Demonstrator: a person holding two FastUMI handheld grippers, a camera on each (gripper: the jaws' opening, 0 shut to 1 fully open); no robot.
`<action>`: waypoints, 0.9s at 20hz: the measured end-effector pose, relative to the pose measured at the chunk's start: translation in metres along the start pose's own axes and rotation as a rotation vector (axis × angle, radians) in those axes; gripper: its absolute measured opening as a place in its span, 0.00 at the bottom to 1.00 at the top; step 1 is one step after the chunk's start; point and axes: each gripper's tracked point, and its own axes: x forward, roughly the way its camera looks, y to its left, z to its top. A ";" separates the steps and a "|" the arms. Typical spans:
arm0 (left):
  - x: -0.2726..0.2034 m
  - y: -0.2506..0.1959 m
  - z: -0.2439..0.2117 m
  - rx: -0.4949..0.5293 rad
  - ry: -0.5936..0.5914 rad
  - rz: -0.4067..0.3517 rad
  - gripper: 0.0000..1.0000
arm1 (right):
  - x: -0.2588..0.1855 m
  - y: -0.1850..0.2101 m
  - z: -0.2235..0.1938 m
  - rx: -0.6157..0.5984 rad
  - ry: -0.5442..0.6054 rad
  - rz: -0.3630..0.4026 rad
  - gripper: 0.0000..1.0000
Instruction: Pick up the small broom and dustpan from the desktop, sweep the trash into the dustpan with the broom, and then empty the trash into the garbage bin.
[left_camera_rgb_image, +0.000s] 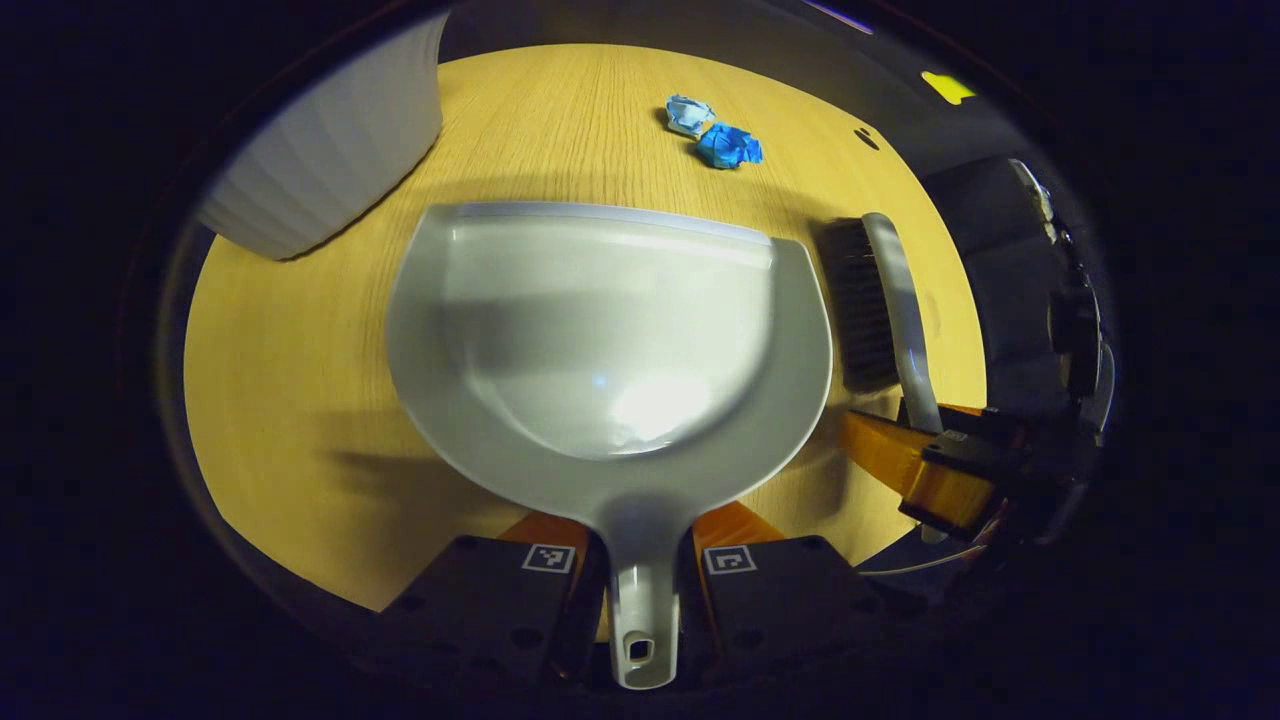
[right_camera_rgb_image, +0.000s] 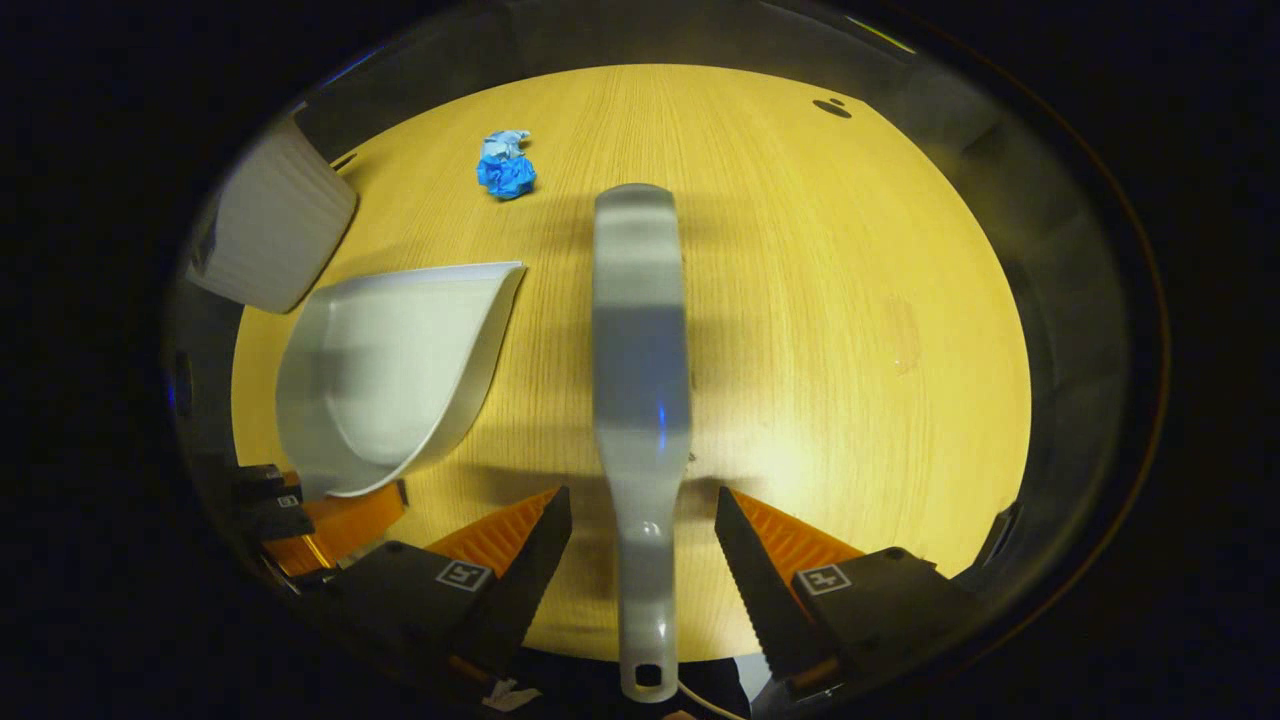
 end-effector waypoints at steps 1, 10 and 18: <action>0.000 0.000 0.000 0.001 0.000 0.000 0.30 | 0.004 -0.001 0.003 0.001 0.001 -0.004 0.91; 0.000 0.000 0.000 -0.002 0.004 -0.007 0.30 | 0.007 -0.005 0.010 -0.110 0.085 0.039 0.28; -0.006 0.024 0.002 0.131 0.019 0.080 0.31 | -0.013 -0.026 0.125 -0.149 -0.054 0.045 0.27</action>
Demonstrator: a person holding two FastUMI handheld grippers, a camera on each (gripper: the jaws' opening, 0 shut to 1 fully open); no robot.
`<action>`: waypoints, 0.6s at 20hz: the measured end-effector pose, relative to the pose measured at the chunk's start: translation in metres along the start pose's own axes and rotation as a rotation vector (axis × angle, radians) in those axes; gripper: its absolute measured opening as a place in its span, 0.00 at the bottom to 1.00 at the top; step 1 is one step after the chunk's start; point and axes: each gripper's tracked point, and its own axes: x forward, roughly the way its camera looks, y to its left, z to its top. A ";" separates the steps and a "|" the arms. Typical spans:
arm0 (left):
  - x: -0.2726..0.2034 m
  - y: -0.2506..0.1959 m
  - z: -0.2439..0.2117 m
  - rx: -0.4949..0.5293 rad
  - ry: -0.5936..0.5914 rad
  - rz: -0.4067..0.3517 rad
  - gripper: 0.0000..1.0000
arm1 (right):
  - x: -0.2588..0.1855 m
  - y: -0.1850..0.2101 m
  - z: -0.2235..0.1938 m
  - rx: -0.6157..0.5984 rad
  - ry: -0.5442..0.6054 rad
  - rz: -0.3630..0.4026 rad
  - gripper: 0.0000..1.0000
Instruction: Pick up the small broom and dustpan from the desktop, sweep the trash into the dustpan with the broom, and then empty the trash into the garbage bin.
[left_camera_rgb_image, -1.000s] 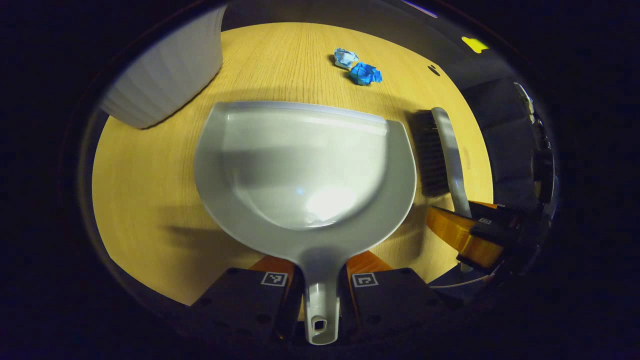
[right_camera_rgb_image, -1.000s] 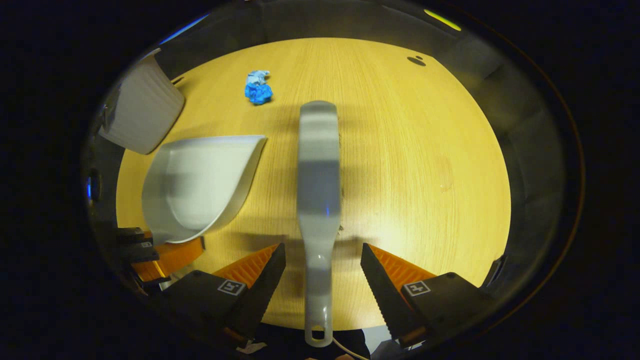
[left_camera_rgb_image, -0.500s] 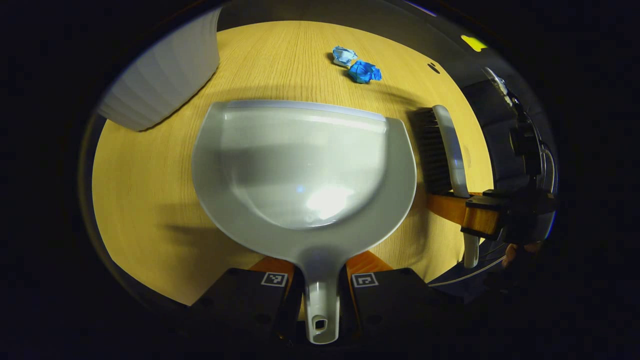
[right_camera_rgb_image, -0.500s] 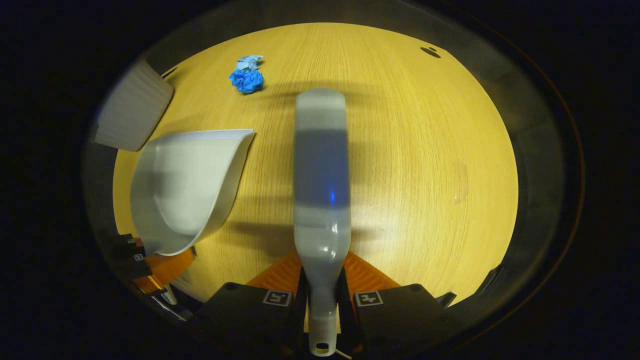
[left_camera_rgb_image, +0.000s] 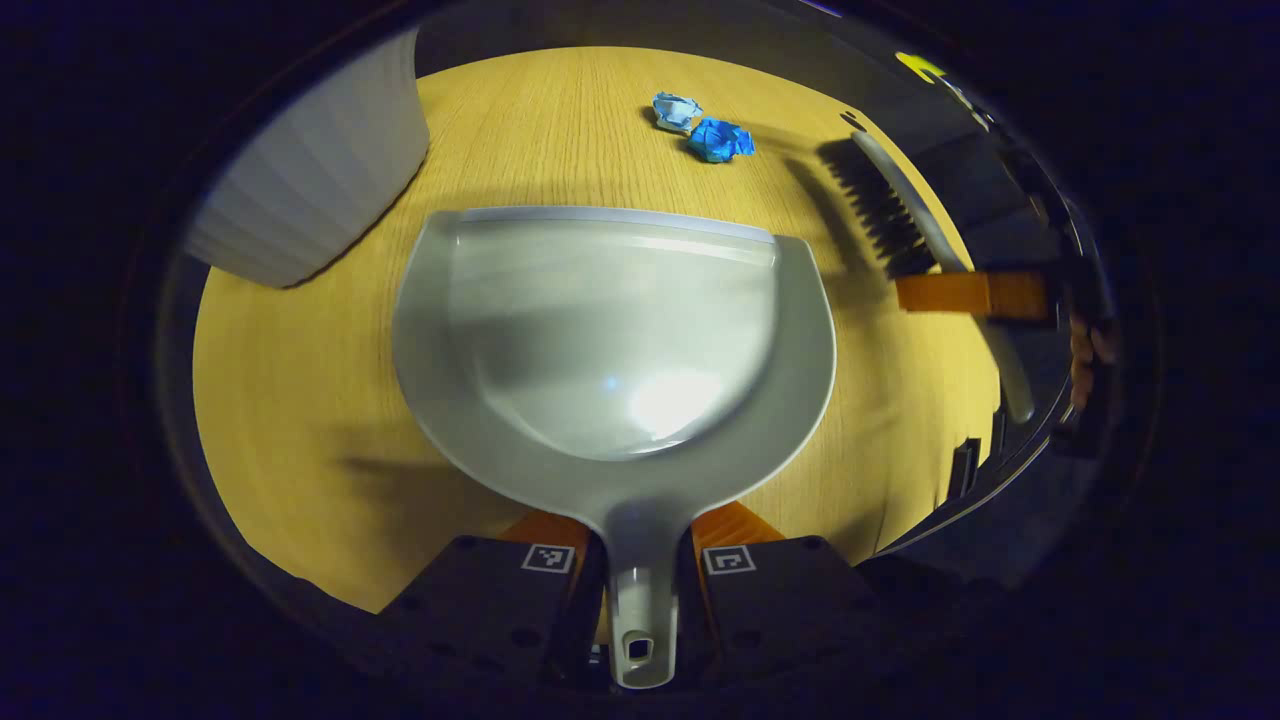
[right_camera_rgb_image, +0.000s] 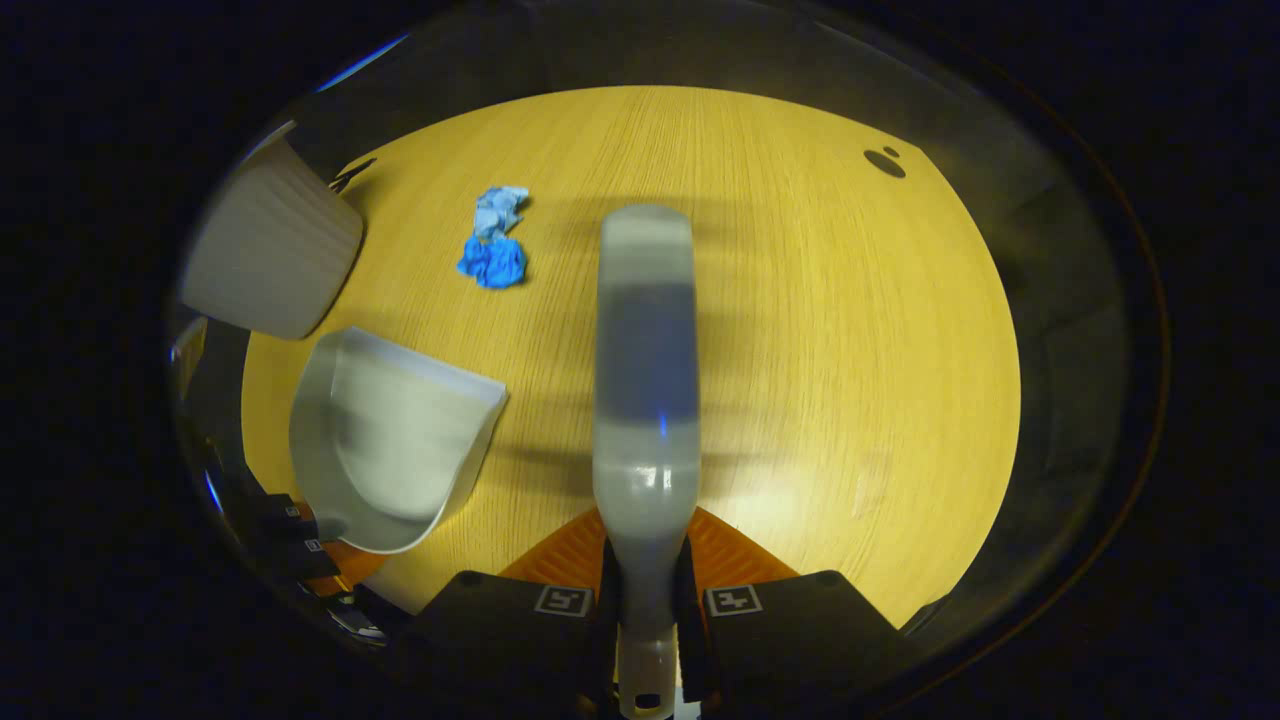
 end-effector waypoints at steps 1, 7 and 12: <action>-0.002 0.006 0.002 0.026 0.006 0.017 0.31 | 0.001 -0.003 0.018 -0.014 -0.009 0.000 0.27; -0.008 0.028 0.013 0.145 0.065 0.046 0.30 | 0.040 -0.011 0.108 -0.270 -0.024 -0.061 0.27; -0.009 0.039 0.024 0.217 0.090 0.049 0.30 | 0.057 -0.001 0.156 -0.471 0.004 -0.069 0.27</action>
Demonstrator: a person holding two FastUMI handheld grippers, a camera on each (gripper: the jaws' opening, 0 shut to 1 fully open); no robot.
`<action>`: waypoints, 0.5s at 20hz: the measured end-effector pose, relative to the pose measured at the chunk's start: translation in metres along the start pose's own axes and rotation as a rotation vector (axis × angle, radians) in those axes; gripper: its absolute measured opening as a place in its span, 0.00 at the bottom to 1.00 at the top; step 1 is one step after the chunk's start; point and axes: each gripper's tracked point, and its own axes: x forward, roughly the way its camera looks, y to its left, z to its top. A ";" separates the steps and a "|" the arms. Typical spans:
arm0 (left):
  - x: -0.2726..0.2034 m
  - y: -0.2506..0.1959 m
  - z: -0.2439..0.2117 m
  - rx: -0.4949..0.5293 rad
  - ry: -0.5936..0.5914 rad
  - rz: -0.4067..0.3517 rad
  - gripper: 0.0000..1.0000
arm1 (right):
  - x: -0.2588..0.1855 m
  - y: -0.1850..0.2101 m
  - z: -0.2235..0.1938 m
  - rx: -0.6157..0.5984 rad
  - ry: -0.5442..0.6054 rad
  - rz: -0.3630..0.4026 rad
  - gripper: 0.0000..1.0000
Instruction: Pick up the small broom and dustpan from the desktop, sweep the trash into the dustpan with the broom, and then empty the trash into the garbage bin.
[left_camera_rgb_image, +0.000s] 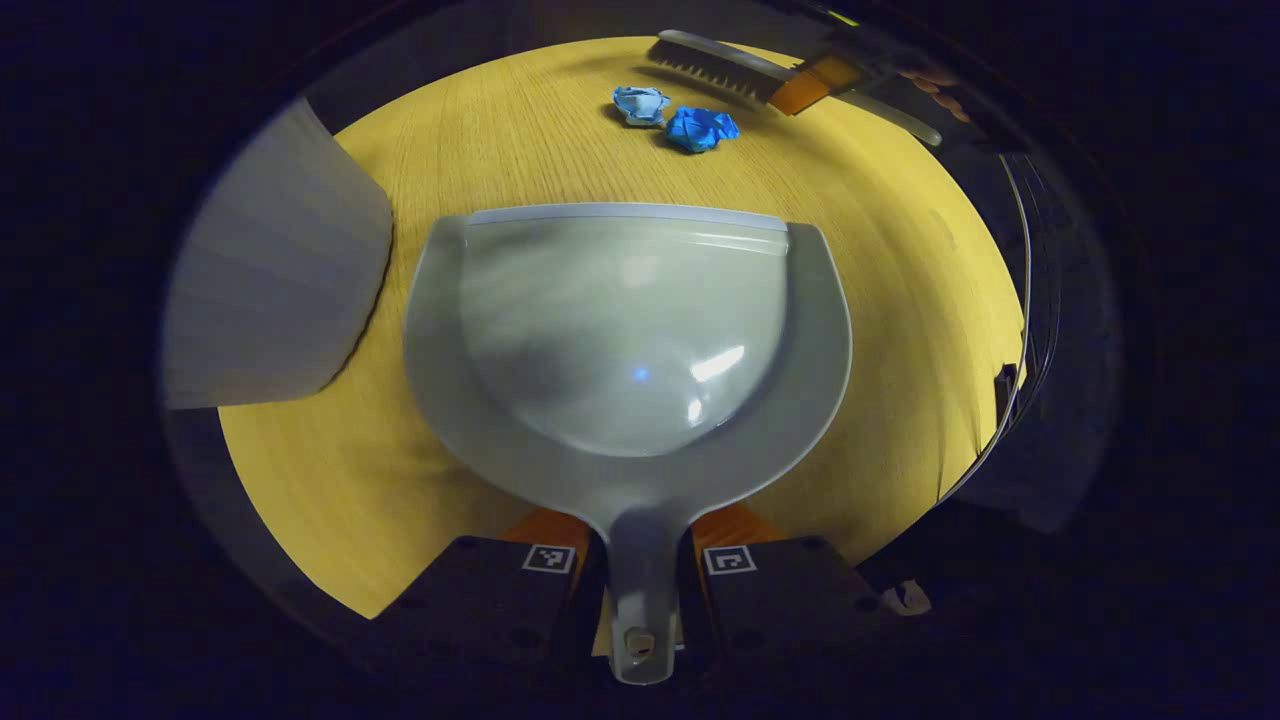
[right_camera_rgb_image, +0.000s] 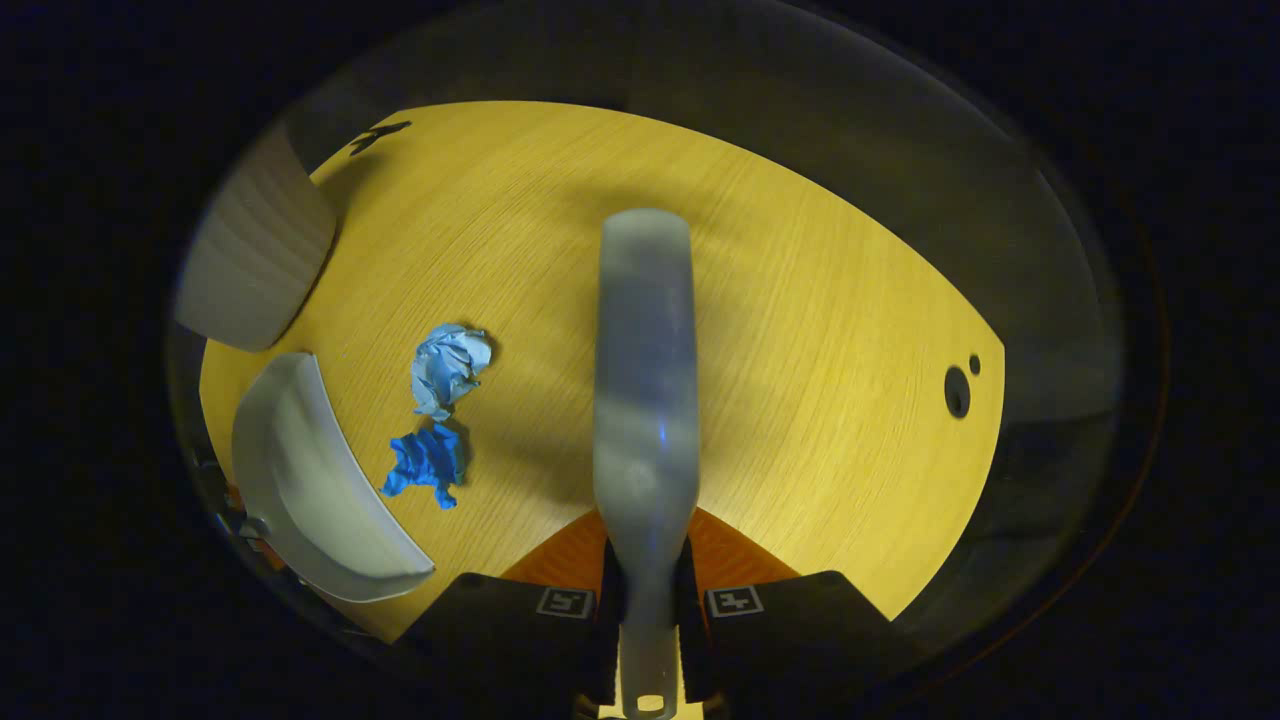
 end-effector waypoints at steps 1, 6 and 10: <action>0.001 0.002 0.000 0.007 0.007 -0.001 0.30 | 0.004 0.002 0.004 -0.041 0.010 0.004 0.27; 0.002 0.005 0.004 0.038 0.006 -0.001 0.31 | 0.007 0.046 -0.007 -0.233 0.049 0.084 0.27; 0.003 0.002 0.006 0.035 -0.065 -0.045 0.30 | -0.015 0.108 -0.042 -0.271 0.118 0.269 0.24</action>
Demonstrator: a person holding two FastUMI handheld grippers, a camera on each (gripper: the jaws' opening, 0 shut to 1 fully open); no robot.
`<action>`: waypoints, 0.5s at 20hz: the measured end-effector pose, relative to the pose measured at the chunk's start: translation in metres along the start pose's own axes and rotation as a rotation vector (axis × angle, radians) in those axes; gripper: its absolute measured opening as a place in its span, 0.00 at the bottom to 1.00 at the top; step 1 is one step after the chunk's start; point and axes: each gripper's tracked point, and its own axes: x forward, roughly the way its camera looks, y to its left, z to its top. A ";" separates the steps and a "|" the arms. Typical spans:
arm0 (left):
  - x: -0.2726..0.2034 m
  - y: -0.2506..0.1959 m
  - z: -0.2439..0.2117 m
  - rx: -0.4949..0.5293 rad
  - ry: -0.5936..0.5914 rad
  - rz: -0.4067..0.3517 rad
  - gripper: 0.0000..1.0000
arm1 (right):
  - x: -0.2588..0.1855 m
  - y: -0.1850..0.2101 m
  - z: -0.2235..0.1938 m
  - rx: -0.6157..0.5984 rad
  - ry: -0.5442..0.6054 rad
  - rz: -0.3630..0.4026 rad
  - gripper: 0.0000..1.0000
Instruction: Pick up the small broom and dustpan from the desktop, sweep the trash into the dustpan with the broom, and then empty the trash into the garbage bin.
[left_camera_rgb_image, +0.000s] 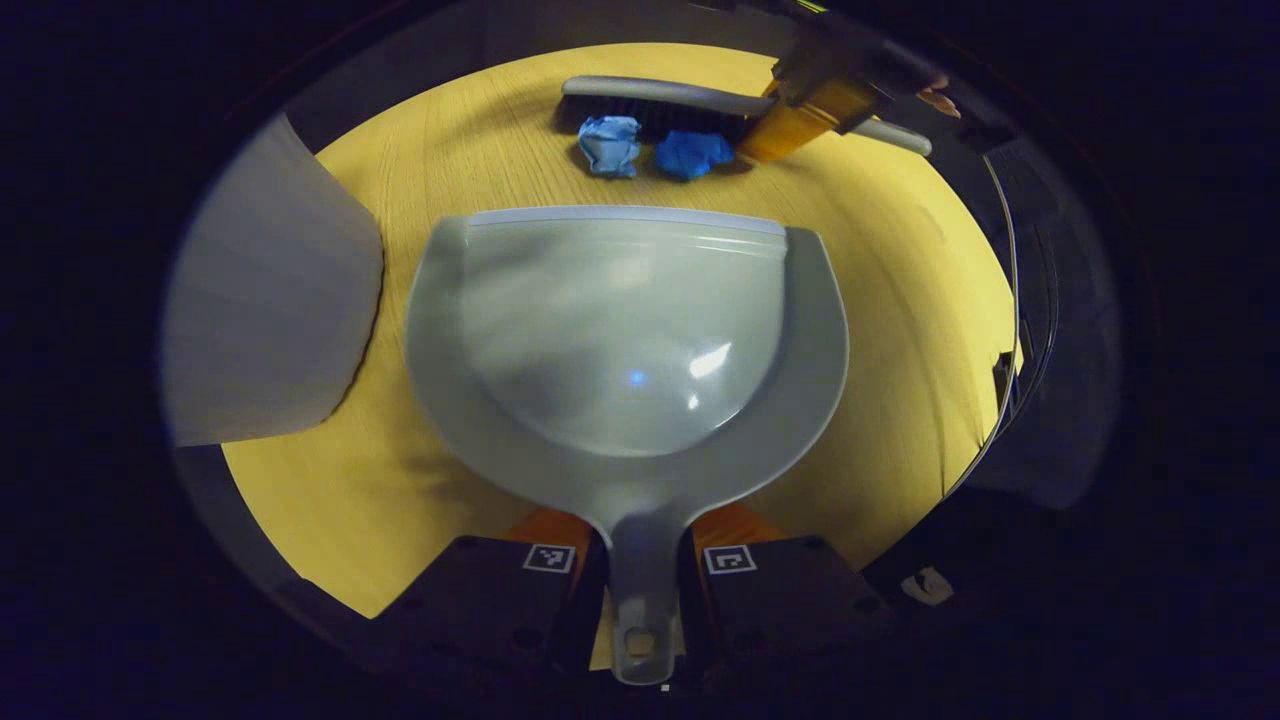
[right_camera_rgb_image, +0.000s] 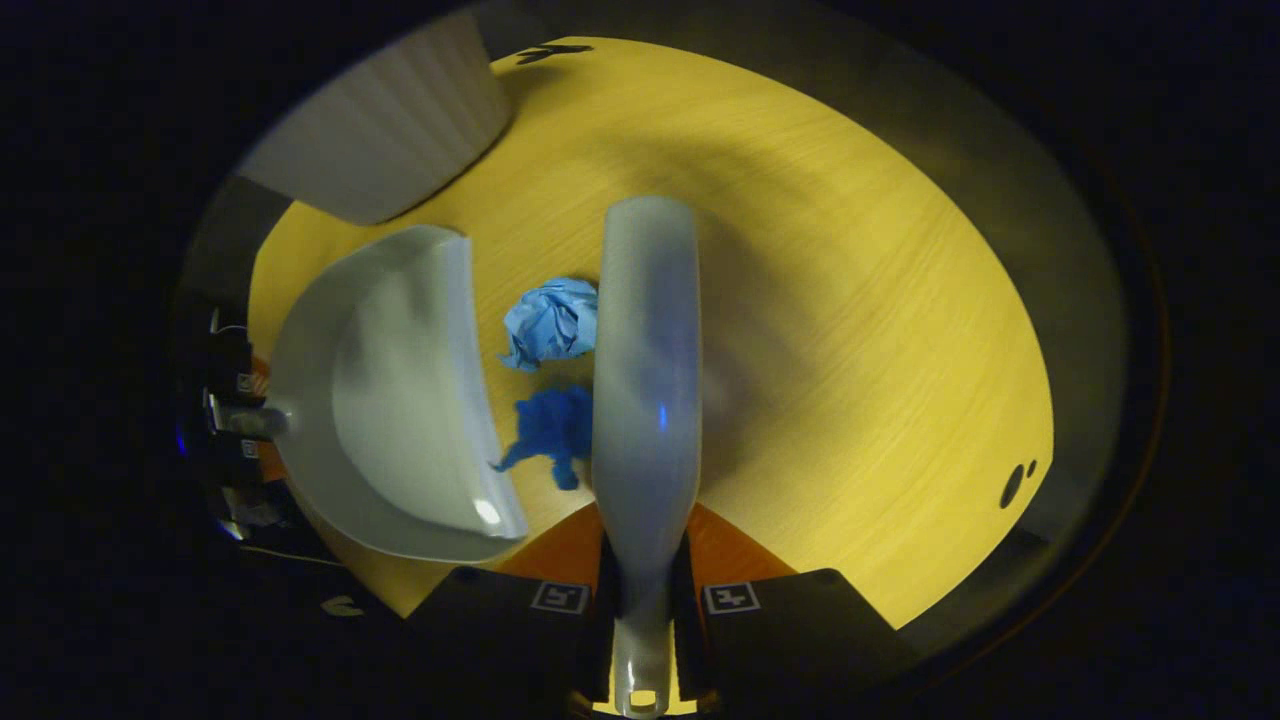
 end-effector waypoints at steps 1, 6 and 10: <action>0.000 -0.002 0.000 -0.005 -0.018 -0.019 0.30 | -0.001 0.019 -0.009 -0.018 0.019 0.057 0.27; 0.001 -0.004 0.002 -0.016 -0.081 -0.073 0.31 | -0.009 0.053 -0.030 -0.049 0.034 0.132 0.28; 0.003 -0.007 0.006 -0.019 -0.169 -0.081 0.31 | -0.026 0.052 -0.022 0.048 -0.033 0.135 0.28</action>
